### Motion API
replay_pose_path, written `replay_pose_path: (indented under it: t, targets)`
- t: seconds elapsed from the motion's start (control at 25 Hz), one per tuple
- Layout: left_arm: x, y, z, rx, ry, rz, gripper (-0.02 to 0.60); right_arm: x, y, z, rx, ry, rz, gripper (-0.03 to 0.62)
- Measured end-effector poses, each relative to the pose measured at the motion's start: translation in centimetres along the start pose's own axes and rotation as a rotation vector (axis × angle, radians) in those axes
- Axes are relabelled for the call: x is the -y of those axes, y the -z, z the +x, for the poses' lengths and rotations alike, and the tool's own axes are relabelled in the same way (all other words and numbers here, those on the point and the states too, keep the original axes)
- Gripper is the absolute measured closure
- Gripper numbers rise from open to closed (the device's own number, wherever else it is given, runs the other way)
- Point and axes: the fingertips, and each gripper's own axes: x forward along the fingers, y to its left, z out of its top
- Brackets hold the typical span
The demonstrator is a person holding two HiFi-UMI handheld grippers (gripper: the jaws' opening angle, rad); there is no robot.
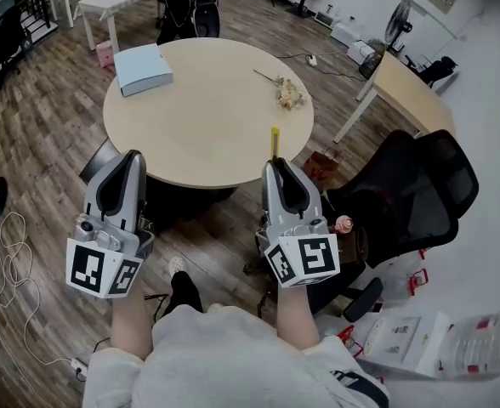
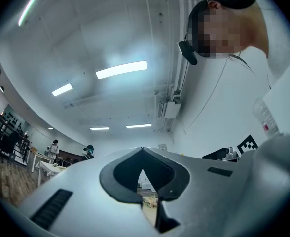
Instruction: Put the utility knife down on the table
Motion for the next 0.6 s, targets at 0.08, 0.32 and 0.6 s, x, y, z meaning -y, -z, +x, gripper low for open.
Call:
replay_pose_path:
  t: [0.08,0.32,0.6]
  targets:
    - [-1.3,0.3,1.2,0.005,0.004,0.000,0.574,0.3,0.1,1.7,0.005,0.004,-0.003,0.520]
    - [-5.4,1.0,4.9,0.012,0.022,-0.002,0.574,0.9,0.3,7.0,0.020,0.024,-0.008,0.520]
    - [-10.5,2.1,8.5,0.018,0.041,-0.013,0.574,1.0,1.1,12.6,0.022,0.051,-0.010,0.520]
